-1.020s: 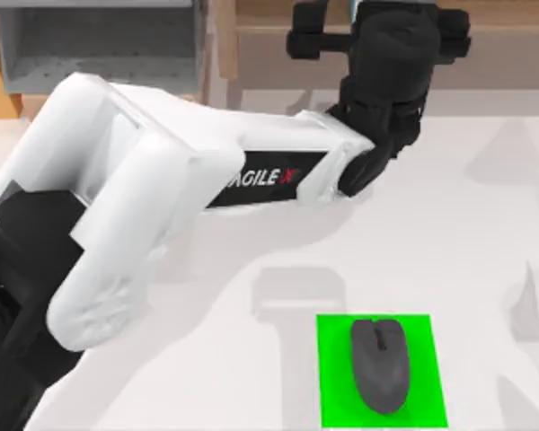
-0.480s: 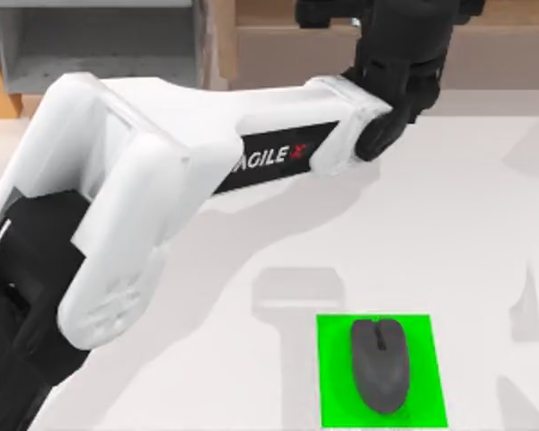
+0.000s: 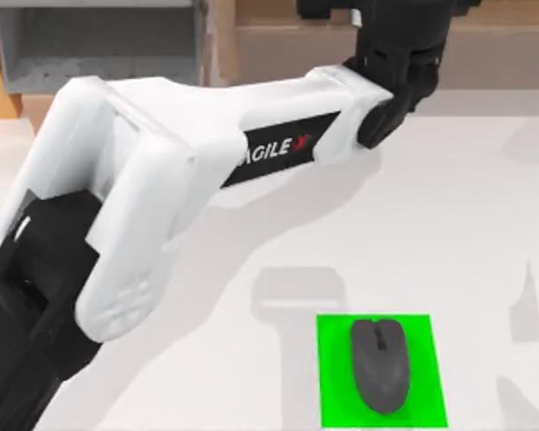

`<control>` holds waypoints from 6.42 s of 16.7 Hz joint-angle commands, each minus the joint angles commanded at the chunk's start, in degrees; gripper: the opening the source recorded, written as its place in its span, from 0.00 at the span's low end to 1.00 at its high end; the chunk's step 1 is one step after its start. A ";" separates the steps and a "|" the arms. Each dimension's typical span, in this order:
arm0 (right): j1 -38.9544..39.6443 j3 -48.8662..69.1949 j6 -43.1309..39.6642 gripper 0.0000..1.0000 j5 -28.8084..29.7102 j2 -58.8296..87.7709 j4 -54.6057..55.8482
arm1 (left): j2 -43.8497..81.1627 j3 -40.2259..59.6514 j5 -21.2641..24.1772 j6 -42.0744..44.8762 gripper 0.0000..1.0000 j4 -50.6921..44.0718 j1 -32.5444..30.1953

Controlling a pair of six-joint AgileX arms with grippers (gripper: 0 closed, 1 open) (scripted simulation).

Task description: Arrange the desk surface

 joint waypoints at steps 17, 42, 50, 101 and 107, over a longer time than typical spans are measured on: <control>0.00 0.00 0.00 1.00 0.00 0.00 0.00 | 0.69 1.29 0.31 -0.02 0.10 -0.62 0.30; 0.00 0.00 0.00 1.00 0.00 0.00 0.00 | -7.28 -9.89 -2.69 0.39 0.00 2.65 -2.56; 0.00 0.00 0.00 1.00 0.00 0.00 0.00 | -17.74 -26.87 10.10 3.91 0.00 11.14 -3.76; 0.00 0.00 0.00 1.00 0.00 0.00 0.00 | -34.67 -66.12 33.03 87.45 0.53 14.94 32.68; 0.00 0.00 0.00 1.00 0.00 0.00 0.00 | -34.67 -66.12 33.03 87.45 0.98 14.94 32.68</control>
